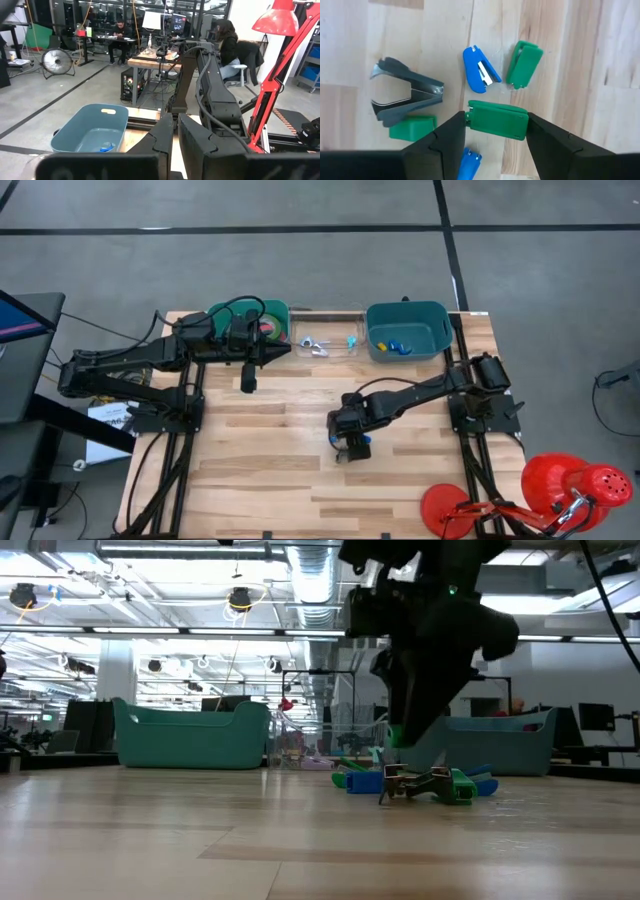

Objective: Pick and place Stapler, Stapler remover, tape
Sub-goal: Put the green stapler into the dark blue bin

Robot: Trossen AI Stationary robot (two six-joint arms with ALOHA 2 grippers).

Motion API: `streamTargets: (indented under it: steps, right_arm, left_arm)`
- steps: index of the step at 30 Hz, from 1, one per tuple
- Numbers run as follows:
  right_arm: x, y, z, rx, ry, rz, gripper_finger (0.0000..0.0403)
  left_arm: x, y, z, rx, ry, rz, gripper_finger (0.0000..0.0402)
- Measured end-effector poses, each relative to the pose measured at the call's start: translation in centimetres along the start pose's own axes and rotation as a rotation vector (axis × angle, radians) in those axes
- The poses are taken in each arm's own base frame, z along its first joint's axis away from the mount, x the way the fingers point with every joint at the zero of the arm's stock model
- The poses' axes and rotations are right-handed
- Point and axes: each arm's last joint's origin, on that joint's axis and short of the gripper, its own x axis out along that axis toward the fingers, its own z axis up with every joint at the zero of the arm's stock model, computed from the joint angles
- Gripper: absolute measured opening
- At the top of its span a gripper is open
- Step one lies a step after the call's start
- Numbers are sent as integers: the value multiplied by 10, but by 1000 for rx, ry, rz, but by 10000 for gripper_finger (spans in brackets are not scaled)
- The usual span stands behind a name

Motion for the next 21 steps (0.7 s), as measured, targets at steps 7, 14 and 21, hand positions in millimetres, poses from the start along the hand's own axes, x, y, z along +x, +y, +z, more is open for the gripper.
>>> streamTargets:
  steps: [7, 14, 21]
  right_arm:
    - [-15, -11, 2, 19, -47, -7, 195]
    - [-29, -27, 8, 69, -143, -16, 186]
    - [-49, -51, 11, 134, -243, -37, 190]
  left_arm:
    - [0, 0, 1, 0, -6, 0, 21]
    - [0, 0, 1, 0, -7, 0, 21]
    - [0, 0, 1, 0, -9, -1, 21]
